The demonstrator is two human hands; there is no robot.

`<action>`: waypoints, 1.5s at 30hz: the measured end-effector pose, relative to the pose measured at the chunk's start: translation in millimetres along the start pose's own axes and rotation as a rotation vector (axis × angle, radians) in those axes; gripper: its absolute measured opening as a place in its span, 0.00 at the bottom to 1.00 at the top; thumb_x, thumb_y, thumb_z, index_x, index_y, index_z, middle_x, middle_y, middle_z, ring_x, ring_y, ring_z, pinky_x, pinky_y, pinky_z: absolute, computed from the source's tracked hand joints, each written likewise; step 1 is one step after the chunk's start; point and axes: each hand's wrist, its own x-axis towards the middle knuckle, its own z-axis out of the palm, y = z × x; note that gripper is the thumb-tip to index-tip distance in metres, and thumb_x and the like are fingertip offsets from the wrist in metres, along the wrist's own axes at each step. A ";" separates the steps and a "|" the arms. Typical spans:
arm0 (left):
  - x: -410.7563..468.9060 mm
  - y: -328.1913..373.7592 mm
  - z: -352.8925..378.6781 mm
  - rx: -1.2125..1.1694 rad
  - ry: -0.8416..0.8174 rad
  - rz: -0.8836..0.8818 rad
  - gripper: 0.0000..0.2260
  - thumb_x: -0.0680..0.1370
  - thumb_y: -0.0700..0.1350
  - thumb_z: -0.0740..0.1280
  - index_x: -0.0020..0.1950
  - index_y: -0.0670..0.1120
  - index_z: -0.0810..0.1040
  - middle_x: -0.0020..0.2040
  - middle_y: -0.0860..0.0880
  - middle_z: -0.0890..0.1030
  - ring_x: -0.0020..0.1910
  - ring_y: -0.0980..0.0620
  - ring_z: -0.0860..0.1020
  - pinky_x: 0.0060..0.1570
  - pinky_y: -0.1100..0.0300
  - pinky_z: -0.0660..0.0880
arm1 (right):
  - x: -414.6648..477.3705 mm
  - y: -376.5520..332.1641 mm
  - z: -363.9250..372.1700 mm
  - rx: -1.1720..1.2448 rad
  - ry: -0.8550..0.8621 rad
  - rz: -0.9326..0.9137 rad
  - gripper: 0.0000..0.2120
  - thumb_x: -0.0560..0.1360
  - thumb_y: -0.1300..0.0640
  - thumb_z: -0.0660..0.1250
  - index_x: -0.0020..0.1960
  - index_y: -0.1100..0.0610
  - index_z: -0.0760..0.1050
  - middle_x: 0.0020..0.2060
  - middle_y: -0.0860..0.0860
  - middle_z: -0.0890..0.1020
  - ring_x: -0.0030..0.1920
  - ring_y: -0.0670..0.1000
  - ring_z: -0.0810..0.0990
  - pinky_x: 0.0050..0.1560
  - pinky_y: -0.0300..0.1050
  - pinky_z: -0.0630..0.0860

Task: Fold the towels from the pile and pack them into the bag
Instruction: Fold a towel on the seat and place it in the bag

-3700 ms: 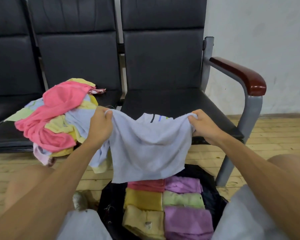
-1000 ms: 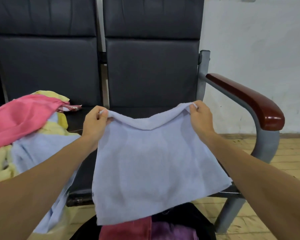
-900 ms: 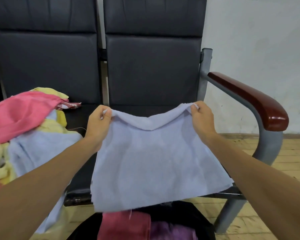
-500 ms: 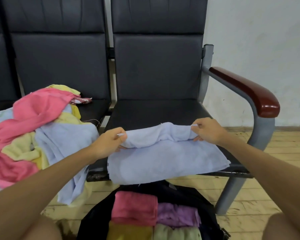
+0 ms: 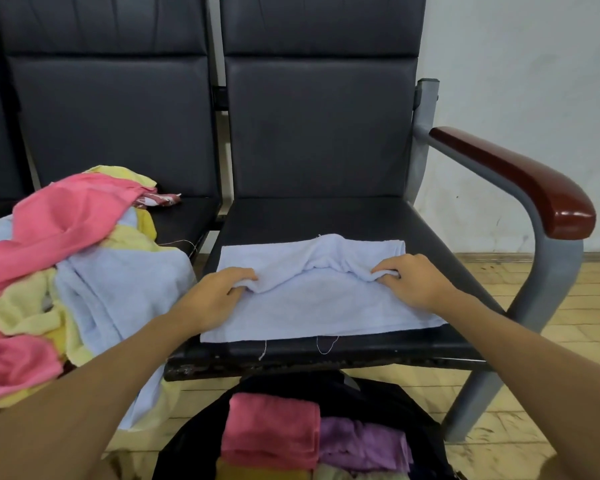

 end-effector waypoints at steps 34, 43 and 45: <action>-32.1 13.3 -27.0 0.117 0.047 -0.328 0.09 0.80 0.48 0.63 0.54 0.43 0.75 0.52 0.41 0.77 0.48 0.48 0.75 0.47 0.60 0.69 | -51.7 2.2 -32.9 -0.046 0.049 0.288 0.13 0.80 0.52 0.61 0.49 0.61 0.79 0.42 0.56 0.80 0.41 0.49 0.75 0.42 0.42 0.68; -17.3 19.3 -17.6 0.101 -0.018 -0.539 0.21 0.82 0.51 0.59 0.69 0.39 0.67 0.68 0.40 0.71 0.65 0.41 0.70 0.63 0.53 0.67 | -22.9 -1.5 -20.0 0.070 -0.041 0.559 0.17 0.76 0.49 0.68 0.56 0.62 0.73 0.46 0.55 0.77 0.47 0.54 0.76 0.52 0.48 0.74; -20.2 26.3 -20.3 -0.107 0.096 -0.584 0.22 0.82 0.47 0.58 0.73 0.37 0.62 0.70 0.39 0.68 0.68 0.40 0.68 0.64 0.53 0.65 | -21.9 -5.9 -19.5 0.098 -0.073 0.567 0.20 0.76 0.49 0.68 0.59 0.63 0.73 0.52 0.58 0.79 0.48 0.54 0.75 0.53 0.47 0.73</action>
